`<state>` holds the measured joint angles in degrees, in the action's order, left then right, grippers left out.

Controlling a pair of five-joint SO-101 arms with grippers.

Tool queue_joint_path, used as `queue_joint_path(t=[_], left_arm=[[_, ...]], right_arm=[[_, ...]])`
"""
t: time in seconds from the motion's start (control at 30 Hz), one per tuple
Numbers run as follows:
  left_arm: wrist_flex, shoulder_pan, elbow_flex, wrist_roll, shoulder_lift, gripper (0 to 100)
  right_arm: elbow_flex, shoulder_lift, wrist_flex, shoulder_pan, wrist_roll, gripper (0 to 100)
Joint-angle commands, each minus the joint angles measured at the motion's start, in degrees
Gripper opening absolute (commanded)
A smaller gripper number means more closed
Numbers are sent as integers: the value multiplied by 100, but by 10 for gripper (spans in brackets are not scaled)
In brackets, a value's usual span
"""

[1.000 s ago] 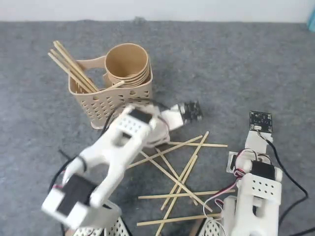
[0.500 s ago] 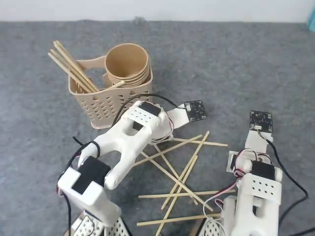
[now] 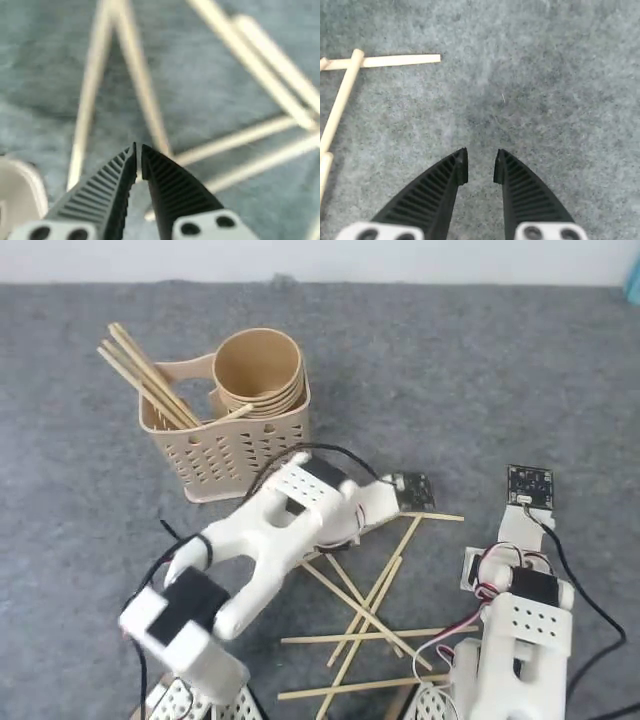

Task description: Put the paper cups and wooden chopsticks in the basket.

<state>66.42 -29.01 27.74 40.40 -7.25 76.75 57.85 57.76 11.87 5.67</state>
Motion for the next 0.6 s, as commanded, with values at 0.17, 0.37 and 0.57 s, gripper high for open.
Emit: queue_joint_path(t=[0.17,0.37,0.57], left_arm=[[993,387,163,-281,2901,12],[1029,343,1077,-264,4167,12],[888,255,1499,-264,4949,13]], right_arm=[[-53,-31,-127,84,53,110],[-53,-31,-127,75,53,111],[-44,-31,-127,75,53,110]])
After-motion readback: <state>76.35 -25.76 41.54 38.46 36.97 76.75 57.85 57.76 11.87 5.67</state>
